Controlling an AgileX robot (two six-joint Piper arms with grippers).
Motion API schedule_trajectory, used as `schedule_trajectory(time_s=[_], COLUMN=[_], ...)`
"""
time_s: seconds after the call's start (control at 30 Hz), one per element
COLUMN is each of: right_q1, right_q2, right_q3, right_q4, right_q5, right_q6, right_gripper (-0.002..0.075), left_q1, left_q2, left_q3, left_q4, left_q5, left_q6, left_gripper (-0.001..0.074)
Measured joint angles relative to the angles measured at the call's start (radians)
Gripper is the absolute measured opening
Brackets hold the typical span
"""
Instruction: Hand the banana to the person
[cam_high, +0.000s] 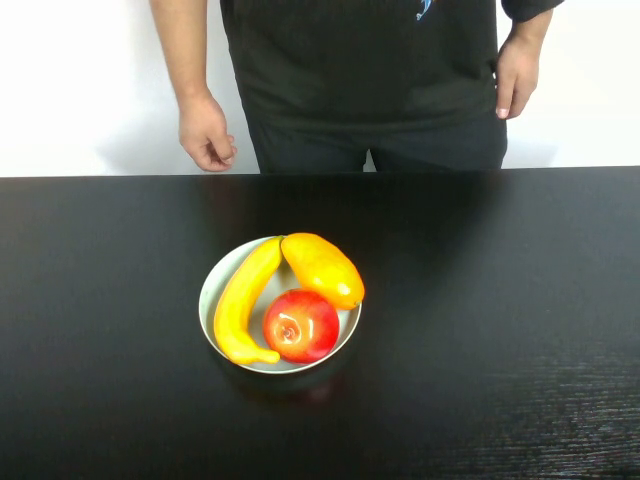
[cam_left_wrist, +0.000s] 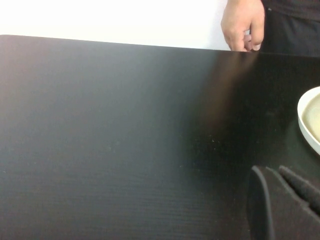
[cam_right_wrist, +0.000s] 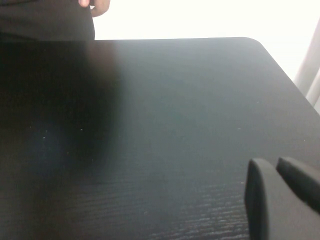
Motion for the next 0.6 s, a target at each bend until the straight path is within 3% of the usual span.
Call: schedule_trajectory(time_s=[0.27,0.43,0.6], right_q1=[0.000,0.000,0.000], right_q2=[0.000,0.000,0.000], right_q3=[0.000,0.000,0.000], right_q4=[0.000,0.000,0.000], right_q5=[0.000,0.000,0.000], right_q6=[0.000,0.000,0.000], right_gripper=[-0.0009,-0.0009,-0.0009], left_q1=[0.000,0.000,0.000], left_q2=[0.000,0.000,0.000], left_q3=[0.000,0.002,0.002], left_q4=[-0.032,-0.217,-0.271], left_q5=[-0.023,-0.149,-0.245], left_q6=[-0.008,-0.173,-0.261], left_gripper=[-0.0004,-0.0004,-0.0004])
